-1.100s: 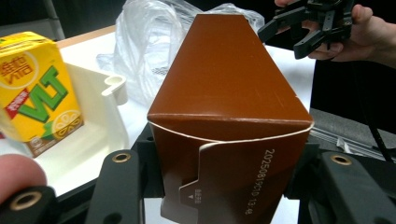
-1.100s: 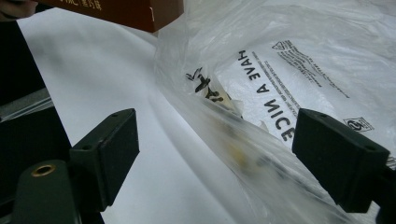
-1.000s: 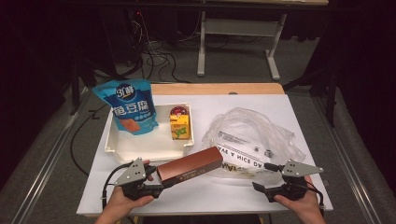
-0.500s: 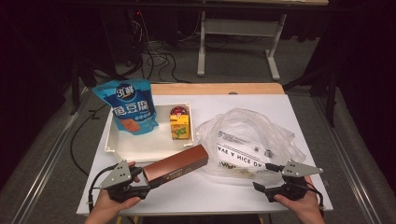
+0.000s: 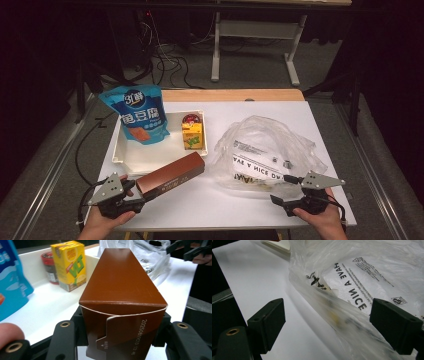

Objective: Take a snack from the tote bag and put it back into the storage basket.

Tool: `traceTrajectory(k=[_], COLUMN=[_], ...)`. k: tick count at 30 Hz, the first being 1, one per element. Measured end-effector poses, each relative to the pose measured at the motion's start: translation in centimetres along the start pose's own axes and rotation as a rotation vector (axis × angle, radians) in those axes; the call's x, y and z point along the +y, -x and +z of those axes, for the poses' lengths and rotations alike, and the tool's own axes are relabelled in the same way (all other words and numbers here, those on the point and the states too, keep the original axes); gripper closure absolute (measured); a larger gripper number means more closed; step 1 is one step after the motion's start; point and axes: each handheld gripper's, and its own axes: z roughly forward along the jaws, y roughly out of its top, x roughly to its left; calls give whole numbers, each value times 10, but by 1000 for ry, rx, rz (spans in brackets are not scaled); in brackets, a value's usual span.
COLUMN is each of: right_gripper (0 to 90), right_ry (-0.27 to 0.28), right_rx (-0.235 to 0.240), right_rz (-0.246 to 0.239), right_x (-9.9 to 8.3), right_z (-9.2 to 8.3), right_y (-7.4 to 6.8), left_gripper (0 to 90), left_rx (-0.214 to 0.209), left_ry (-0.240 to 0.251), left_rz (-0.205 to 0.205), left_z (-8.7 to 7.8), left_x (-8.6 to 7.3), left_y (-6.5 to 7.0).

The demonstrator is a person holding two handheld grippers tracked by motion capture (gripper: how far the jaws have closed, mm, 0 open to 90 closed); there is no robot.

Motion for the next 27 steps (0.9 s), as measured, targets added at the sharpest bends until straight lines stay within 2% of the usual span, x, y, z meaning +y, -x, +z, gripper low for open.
traceTrajectory(k=[8,13,24,27], right_gripper=[133,134,134,134], right_ry=[3,4,-1,-2], right_rx=[2,4,4,6], right_rz=[1,2,2,-1], right_x=[-1,-1,-1,-1], right_z=[-1,-1,1,1], right_y=[1,1,1,1], left_gripper=[475,475,474,473], left_rx=[36,74,196,213], left_ry=[8,-5,-69,-76], left_rz=[-32,-49,-87,-102], left_z=[-7,-9,2,6], left_x=[-5,-12,-23,-23], left_y=[-10,-18,-28,-30])
